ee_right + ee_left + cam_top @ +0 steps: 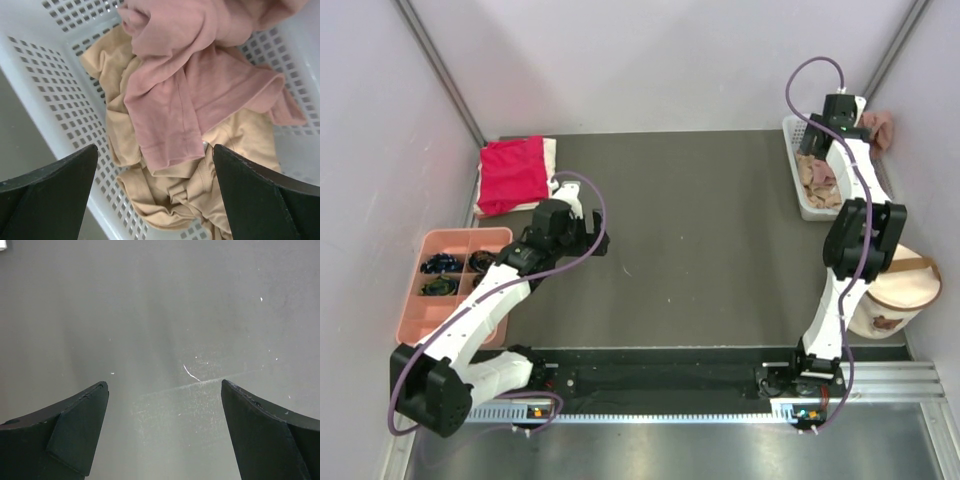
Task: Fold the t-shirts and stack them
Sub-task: Grab crumpled tshirt from bin with the right arm
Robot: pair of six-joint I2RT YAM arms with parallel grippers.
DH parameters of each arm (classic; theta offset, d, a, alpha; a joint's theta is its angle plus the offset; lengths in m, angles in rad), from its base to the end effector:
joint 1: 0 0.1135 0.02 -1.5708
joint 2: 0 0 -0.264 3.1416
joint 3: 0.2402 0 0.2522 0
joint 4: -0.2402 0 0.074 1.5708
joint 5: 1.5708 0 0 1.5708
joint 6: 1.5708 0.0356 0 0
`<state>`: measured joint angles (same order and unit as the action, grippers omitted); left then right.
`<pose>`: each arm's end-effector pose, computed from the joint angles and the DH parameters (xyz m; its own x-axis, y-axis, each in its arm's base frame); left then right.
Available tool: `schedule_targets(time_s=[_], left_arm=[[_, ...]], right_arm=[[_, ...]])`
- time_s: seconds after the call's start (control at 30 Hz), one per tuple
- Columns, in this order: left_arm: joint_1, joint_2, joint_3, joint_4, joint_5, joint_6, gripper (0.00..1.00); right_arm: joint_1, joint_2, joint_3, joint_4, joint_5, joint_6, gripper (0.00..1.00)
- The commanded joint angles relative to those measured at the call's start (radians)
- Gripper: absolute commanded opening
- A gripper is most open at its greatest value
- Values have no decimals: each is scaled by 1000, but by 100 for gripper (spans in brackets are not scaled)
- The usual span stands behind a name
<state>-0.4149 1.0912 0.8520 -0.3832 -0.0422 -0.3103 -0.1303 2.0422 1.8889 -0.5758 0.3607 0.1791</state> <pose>0.2197 -0.0951 0.2841 -0.6214 -0.0596 -0.7812 0.1907 0.9556 -0.2247 0.4655 -0.0737 0.2991 -0.5818 0.2444 -0.7757 0.4941 0.8638 -0.0985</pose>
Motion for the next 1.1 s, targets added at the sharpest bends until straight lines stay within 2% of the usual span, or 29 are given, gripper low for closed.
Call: schedule_targets(time_s=[0.0, 0.27, 0.73, 0.8, 0.83, 0.9, 0.93, 1.0, 1.07], left_arm=[[-2, -34, -11, 6, -8, 20, 99], [-2, -40, -11, -16, -16, 40, 99], [-2, -40, -7, -26, -47, 42, 99], [-2, -42, -11, -17, -48, 40, 99], [-2, -43, -14, -16, -48, 39, 99], [-2, -44, -21, -13, -48, 33, 99], [-2, -42, -22, -11, -45, 30, 99], [-2, -36, -24, -8, -45, 27, 99], [-2, -33, -27, -6, -44, 25, 99]], right_arm=[[-23, 64, 99, -35, 18, 0, 98], [-83, 168, 202, -42, 49, 16, 98], [-121, 354, 364, -21, 12, 36, 95], [-123, 363, 371, -12, -5, 37, 90], [-126, 374, 375, -6, -11, 37, 86], [-127, 383, 380, -1, -23, 37, 55], [-127, 386, 380, 1, -26, 37, 25], [-127, 383, 378, 4, -25, 40, 0], [-127, 357, 363, 17, -23, 45, 0]])
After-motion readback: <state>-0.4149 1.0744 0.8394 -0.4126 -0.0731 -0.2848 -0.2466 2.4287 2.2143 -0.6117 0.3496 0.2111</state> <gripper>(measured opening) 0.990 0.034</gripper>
